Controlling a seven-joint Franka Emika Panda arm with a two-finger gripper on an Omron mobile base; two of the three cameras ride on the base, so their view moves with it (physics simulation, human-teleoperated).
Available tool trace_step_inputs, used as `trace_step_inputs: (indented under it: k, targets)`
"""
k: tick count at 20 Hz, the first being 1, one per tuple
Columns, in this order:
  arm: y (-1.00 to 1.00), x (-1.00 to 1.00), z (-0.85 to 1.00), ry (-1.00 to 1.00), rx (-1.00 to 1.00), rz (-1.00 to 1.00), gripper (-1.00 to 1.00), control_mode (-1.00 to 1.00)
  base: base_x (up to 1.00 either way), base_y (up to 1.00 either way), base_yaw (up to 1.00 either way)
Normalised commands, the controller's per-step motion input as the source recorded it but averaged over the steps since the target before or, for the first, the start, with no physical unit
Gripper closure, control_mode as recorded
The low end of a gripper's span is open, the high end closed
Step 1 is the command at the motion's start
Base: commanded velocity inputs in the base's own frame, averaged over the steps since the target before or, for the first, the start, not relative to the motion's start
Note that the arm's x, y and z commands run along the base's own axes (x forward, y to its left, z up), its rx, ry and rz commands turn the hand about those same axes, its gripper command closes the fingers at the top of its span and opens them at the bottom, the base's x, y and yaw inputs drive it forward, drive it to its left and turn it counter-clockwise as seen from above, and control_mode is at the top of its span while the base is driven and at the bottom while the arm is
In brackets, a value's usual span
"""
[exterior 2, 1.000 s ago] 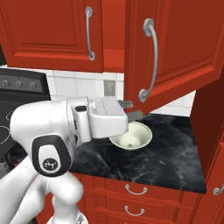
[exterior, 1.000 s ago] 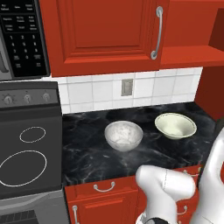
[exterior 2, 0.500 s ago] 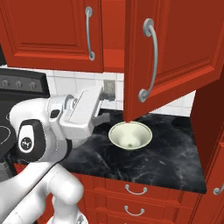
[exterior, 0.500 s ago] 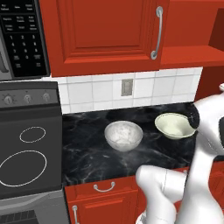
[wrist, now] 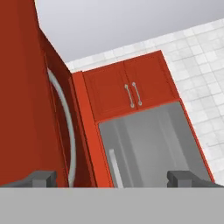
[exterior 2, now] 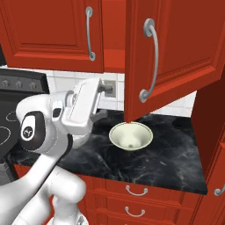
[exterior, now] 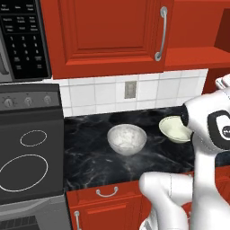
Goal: Open the cabinet. Pick the bowls from the counter and place them in the cabinet. Then close the cabinet.
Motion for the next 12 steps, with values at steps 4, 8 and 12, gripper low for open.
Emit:
trace_step_inputs:
  k: [4, 8, 12]
  targets:
    - [0.57, 0.11, 0.0, -0.08, 0.0, 0.0, -1.0, -1.0, 0.0, 0.0, 0.0]
    - [0.04, 0.46, 0.07, -0.01, 0.0, 0.0, -1.0, -1.0, 0.0, 0.0, 0.0]
    - [-0.29, 0.51, 0.11, 0.0, 0.02, 0.0, -1.0, -1.0, 0.0, 0.0, 0.0]
